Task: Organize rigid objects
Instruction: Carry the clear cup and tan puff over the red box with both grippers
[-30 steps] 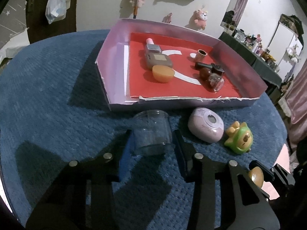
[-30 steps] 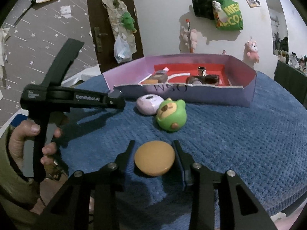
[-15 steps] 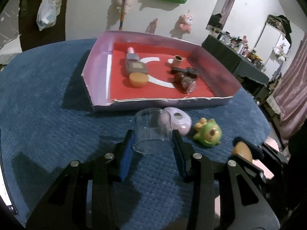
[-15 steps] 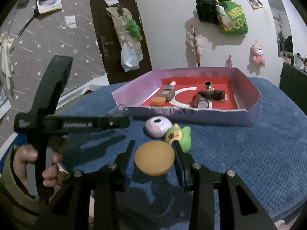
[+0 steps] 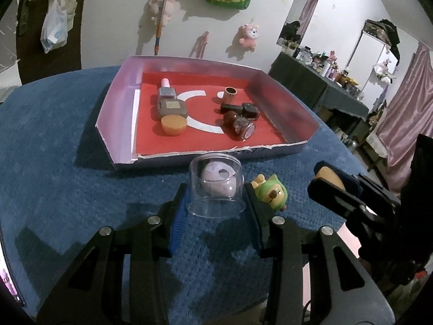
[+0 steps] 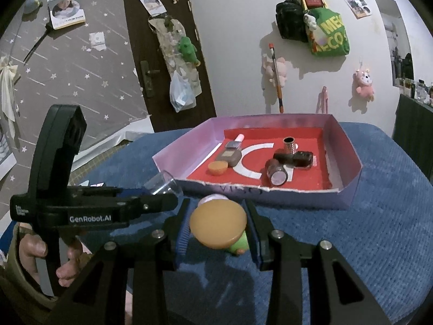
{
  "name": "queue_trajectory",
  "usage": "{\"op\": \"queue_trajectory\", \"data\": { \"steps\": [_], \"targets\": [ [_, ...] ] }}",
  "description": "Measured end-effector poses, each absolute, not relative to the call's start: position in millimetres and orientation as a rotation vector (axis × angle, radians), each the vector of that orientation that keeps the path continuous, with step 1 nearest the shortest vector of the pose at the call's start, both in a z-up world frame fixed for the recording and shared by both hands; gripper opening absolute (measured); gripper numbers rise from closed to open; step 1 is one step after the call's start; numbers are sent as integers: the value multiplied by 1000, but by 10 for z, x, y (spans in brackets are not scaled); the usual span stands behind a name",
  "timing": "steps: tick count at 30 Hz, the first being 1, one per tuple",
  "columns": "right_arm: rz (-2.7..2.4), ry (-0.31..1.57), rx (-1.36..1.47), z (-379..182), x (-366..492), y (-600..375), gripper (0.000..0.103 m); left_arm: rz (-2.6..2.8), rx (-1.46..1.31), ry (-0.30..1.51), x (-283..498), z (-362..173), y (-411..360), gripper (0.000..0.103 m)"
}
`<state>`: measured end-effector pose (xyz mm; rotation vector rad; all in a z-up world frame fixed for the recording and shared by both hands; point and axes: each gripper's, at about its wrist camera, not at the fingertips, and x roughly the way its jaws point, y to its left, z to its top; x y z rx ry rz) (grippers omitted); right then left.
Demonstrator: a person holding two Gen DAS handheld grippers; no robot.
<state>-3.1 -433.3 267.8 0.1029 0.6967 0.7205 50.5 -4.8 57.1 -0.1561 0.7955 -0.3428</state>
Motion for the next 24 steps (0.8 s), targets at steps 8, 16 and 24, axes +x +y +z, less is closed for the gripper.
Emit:
{"op": "queue_trajectory", "data": {
  "steps": [8,16,24],
  "targets": [
    [717,697,104,2736,106,-4319,40,-351,-160,782,602,663,-62,37],
    [703,695,107,2856,308,-4332,40,-370,-158,769,802,814,-90,37],
    [691,737,115,2849,570,-4312,40,-389,-149,779,1022,865,-146,37]
  ]
}}
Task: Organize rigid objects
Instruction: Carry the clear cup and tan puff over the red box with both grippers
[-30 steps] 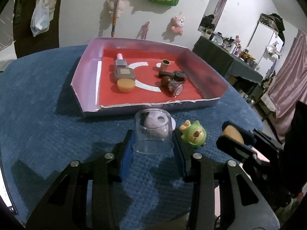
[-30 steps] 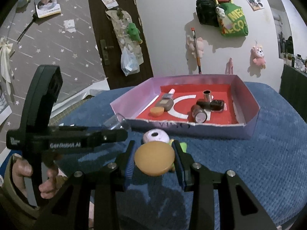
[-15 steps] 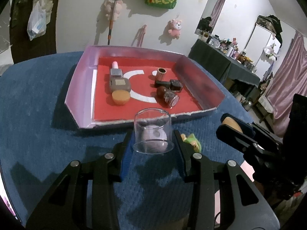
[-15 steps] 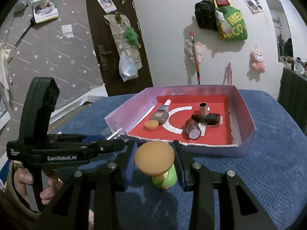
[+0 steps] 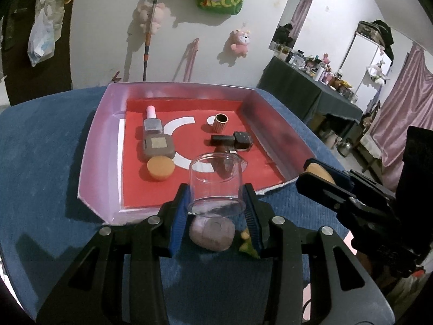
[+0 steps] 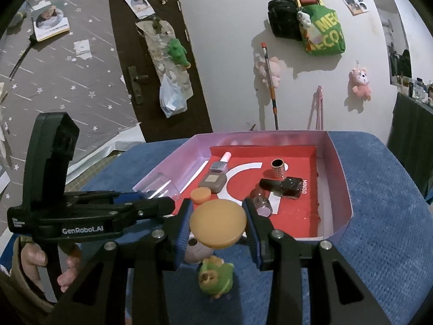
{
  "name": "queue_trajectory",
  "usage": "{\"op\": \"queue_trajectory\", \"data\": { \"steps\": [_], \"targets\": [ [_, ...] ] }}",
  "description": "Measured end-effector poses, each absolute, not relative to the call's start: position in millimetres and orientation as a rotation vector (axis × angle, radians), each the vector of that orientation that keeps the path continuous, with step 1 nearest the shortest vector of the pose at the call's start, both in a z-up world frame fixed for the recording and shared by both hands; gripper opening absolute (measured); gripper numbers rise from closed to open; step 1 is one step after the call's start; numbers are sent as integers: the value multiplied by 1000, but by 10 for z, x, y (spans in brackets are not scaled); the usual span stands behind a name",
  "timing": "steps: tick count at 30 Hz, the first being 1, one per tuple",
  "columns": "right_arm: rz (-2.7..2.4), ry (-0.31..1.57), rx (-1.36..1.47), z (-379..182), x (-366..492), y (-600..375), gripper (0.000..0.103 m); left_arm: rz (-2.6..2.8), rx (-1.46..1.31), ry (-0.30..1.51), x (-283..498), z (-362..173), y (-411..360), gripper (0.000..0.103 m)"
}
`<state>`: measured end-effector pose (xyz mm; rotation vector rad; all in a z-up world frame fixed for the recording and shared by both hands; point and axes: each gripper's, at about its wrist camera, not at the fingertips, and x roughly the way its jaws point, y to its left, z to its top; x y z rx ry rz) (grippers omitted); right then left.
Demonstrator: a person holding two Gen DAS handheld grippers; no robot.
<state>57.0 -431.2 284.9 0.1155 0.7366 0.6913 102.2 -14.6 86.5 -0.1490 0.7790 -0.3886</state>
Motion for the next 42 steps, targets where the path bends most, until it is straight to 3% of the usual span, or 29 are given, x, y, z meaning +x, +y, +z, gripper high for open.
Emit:
{"op": "queue_trajectory", "data": {
  "steps": [42],
  "targets": [
    [632,1105,119,2038,1483,-4084,40,-405,-202,995,1780,231,-101,37]
  ]
}}
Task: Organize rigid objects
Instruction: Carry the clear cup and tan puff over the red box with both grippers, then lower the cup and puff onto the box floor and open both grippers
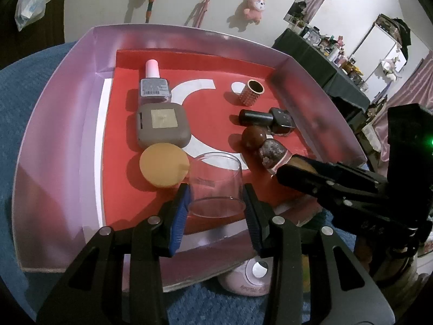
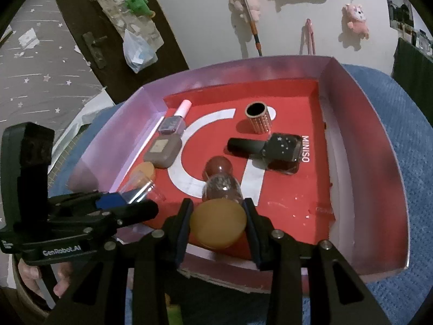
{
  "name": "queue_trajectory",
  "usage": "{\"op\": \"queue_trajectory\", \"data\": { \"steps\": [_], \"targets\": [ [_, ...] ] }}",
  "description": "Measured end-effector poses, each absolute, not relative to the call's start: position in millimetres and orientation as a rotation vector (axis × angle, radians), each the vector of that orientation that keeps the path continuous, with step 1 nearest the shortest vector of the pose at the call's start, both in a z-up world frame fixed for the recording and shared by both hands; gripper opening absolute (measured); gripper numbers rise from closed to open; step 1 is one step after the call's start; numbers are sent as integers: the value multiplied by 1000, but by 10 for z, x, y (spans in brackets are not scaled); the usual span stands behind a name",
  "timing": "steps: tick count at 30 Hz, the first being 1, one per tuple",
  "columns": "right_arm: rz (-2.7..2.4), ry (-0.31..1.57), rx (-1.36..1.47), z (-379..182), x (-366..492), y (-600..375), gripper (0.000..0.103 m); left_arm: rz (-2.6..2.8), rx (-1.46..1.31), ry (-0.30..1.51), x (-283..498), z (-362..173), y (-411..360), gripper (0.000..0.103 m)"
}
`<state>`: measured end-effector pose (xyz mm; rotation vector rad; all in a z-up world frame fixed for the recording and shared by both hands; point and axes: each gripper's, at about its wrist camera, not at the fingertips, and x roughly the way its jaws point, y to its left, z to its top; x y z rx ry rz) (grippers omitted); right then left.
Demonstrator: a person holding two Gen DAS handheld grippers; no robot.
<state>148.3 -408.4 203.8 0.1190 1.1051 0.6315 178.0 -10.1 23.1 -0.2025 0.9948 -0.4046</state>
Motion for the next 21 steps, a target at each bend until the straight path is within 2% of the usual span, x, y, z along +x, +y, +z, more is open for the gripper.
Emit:
{"op": "queue_trajectory", "data": {
  "steps": [21],
  "targets": [
    [555,1055,71,1978,1614,-4067,40,-354,-157,976,1958,240,-173,37]
  ]
}}
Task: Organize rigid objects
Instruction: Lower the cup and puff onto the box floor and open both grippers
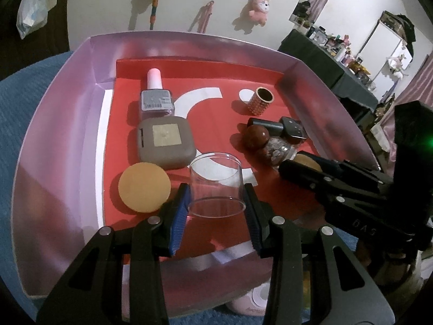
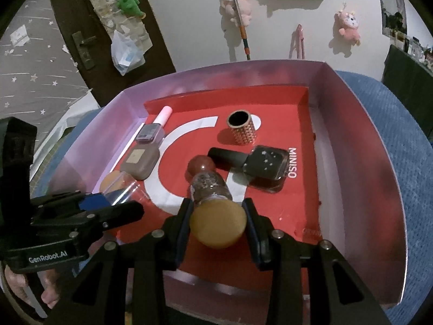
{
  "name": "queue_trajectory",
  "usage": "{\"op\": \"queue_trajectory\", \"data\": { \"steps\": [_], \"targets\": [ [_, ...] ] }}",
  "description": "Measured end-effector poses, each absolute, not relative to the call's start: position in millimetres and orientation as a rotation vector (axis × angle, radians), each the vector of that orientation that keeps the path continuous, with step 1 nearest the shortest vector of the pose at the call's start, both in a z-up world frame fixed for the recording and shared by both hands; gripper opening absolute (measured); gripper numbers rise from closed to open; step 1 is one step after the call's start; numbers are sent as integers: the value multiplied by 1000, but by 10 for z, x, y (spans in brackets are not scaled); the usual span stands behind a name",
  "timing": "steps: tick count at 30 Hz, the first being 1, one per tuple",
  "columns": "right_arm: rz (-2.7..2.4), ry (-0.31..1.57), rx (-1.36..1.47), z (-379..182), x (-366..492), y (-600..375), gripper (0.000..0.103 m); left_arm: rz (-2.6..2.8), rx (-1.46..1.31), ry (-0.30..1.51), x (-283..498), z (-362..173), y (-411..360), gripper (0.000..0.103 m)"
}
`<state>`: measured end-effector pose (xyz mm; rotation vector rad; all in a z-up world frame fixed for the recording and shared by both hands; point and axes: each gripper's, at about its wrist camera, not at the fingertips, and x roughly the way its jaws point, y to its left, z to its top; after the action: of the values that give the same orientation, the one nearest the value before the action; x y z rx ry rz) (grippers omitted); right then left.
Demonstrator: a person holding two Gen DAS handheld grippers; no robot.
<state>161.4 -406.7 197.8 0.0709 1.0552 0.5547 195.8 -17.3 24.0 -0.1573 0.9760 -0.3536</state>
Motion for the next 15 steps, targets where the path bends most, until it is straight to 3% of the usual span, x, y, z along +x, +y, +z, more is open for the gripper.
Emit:
{"op": "queue_trajectory", "data": {
  "steps": [15],
  "targets": [
    [511,1018,39,1967,1698,-4079,40,-332,-142,966,2016,227,-191,37]
  ]
}}
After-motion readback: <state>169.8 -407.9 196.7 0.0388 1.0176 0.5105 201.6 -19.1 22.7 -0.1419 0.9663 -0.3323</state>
